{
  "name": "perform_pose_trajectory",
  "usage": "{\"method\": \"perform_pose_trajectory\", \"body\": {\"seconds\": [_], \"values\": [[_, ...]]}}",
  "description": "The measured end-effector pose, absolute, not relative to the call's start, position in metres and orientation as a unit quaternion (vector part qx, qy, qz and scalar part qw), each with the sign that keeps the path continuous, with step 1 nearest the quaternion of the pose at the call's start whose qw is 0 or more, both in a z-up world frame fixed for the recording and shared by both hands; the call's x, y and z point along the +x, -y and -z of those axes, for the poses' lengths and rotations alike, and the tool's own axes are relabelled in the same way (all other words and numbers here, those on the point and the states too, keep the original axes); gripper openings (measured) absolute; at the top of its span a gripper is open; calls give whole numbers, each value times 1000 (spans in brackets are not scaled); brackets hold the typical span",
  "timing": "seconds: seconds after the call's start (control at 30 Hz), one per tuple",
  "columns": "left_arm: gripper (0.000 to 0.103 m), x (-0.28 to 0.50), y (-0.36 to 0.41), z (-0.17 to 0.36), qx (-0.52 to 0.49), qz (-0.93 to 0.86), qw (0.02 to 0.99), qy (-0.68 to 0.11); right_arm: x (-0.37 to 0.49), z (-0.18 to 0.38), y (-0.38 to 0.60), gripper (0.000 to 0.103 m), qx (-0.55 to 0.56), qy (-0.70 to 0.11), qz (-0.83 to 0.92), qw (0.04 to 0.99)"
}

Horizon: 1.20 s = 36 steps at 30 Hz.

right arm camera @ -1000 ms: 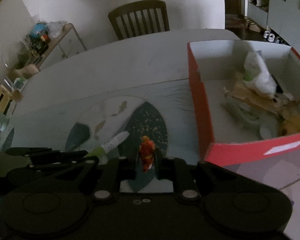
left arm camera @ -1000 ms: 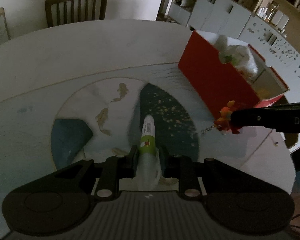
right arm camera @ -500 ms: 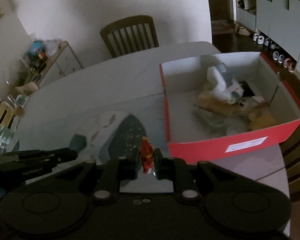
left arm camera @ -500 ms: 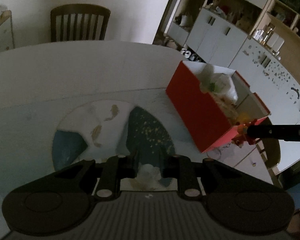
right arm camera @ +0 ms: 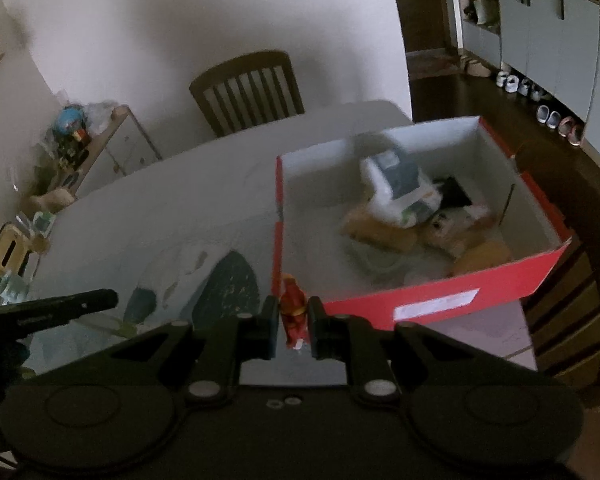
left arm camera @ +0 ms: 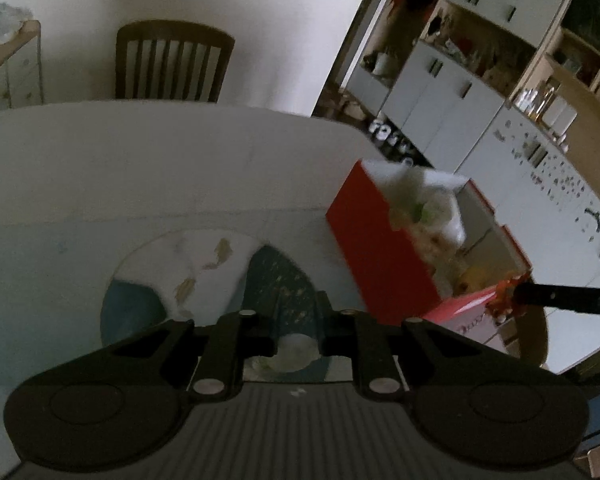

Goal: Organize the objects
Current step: 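Carry the orange toy into the red box with the right gripper while the left holds the tube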

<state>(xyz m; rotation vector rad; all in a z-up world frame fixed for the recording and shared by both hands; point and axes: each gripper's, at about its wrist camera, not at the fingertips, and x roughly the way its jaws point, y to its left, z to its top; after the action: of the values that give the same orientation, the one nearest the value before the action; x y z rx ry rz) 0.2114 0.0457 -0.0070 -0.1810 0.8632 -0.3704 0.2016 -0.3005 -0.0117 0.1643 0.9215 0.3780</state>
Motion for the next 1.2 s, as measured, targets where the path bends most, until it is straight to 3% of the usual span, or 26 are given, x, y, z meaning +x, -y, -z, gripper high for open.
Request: {"method": "perform_pose_trajectory", "body": {"seconds": [0.4,0.63,0.7,0.97,1.2], "values": [[14,232,28,-61,-52,236,904,-353,238,-29,354,14,68,-387,-177,902],[13,245,92,-77,-17,263,905,-335,268,-20,381,14,60,-383,-159,908],[8,250,111,-76,-12,269,902,-337,276,-11,387,14,59,-389,-153,906],[8,271,177,-44,36,272,893,-356,292,32,400,14,48,-427,-145,891],[8,281,173,-11,25,258,879,-400,303,64,397,14,34,-461,-157,873]]}}
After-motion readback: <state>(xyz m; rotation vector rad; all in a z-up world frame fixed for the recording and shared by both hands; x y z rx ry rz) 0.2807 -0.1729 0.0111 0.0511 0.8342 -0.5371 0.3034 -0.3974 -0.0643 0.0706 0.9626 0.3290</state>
